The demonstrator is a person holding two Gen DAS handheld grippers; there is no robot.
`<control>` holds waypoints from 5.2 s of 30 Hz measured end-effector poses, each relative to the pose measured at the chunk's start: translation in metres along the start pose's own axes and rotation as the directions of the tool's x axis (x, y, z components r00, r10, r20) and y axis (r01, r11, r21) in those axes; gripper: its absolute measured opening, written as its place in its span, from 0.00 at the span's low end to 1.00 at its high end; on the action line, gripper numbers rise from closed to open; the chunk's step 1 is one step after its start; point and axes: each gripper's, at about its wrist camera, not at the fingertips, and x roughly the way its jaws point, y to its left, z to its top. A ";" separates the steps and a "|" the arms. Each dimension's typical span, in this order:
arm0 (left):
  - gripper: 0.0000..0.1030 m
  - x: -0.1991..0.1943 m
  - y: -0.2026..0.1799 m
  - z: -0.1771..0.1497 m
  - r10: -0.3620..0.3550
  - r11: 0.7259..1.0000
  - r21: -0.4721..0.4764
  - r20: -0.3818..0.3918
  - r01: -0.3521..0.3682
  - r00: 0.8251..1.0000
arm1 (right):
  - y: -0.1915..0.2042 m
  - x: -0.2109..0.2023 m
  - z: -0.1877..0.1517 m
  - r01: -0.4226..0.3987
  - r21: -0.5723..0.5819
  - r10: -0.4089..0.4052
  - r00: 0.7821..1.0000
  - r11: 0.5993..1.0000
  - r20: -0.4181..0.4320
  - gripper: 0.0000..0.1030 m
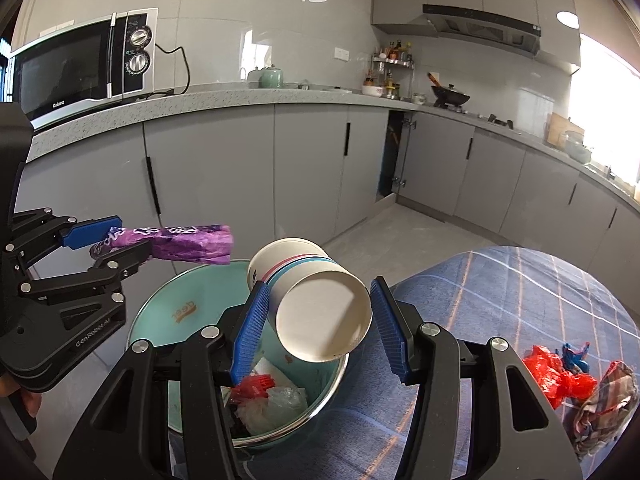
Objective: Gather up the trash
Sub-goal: 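Open both tools to drop the wrapper and cup into the wastebasket, then move both open tools back to the trash on the table, then grasp the red plastic bag with the left tool while the right tool grasps the grey cloth, then carry the red bag and grey cloth in both tools over the teal wastebasket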
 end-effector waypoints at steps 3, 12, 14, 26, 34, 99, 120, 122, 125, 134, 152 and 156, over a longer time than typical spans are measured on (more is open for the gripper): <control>0.54 -0.002 -0.001 0.000 0.002 1.000 0.001 0.008 -0.002 1.000 | 0.001 0.000 -0.002 -0.011 0.005 0.011 1.000 1.000 0.004 0.63; 0.64 -0.003 -0.003 -0.002 -0.006 1.000 -0.001 0.005 0.006 1.000 | -0.006 -0.001 -0.009 0.005 0.030 -0.005 1.000 1.000 -0.006 0.68; 0.67 -0.004 -0.004 -0.002 -0.006 1.000 0.000 0.006 0.006 1.000 | -0.007 -0.002 -0.011 0.007 0.033 -0.007 1.000 0.999 -0.007 0.68; 0.73 -0.012 -0.012 0.000 -0.022 1.000 0.007 0.018 0.022 1.000 | -0.019 -0.017 -0.020 0.029 0.046 -0.028 0.999 0.999 -0.016 0.70; 0.81 -0.027 -0.042 0.008 -0.065 0.997 0.038 0.046 0.063 0.997 | -0.059 -0.059 -0.031 0.115 0.077 -0.114 0.993 0.990 -0.013 0.72; 0.21 -0.062 -0.258 0.039 -0.477 0.828 0.327 -0.020 0.456 0.879 | -0.214 -0.125 -0.114 0.347 0.318 -0.274 0.928 0.882 -0.253 0.26; 0.21 -0.090 -0.168 0.027 -0.364 0.911 0.243 0.100 0.332 0.926 | -0.166 -0.159 -0.091 0.352 0.226 -0.324 0.934 0.908 -0.149 0.26; 0.21 -0.090 -0.162 0.026 -0.356 0.916 0.237 0.102 0.325 0.929 | -0.162 -0.158 -0.089 0.353 0.216 -0.327 0.933 0.910 -0.147 0.26; 0.21 -0.088 -0.153 0.025 -0.341 0.923 0.225 0.104 0.312 0.934 | -0.157 -0.157 -0.087 0.351 0.207 -0.326 0.934 0.913 -0.144 0.26; 0.21 -0.085 -0.134 0.023 -0.310 0.937 0.203 0.104 0.285 0.945 | -0.143 -0.149 -0.081 0.333 0.180 -0.313 0.941 0.926 -0.130 0.26; 0.21 -0.072 -0.093 0.020 -0.231 0.964 0.157 0.097 0.214 0.968 | -0.107 -0.125 -0.058 0.262 0.117 -0.253 0.964 0.958 -0.088 0.26; 0.21 -0.069 -0.083 0.020 -0.212 0.970 0.145 0.096 0.197 0.972 | -0.099 -0.119 -0.051 0.244 0.101 -0.237 0.968 0.964 -0.077 0.26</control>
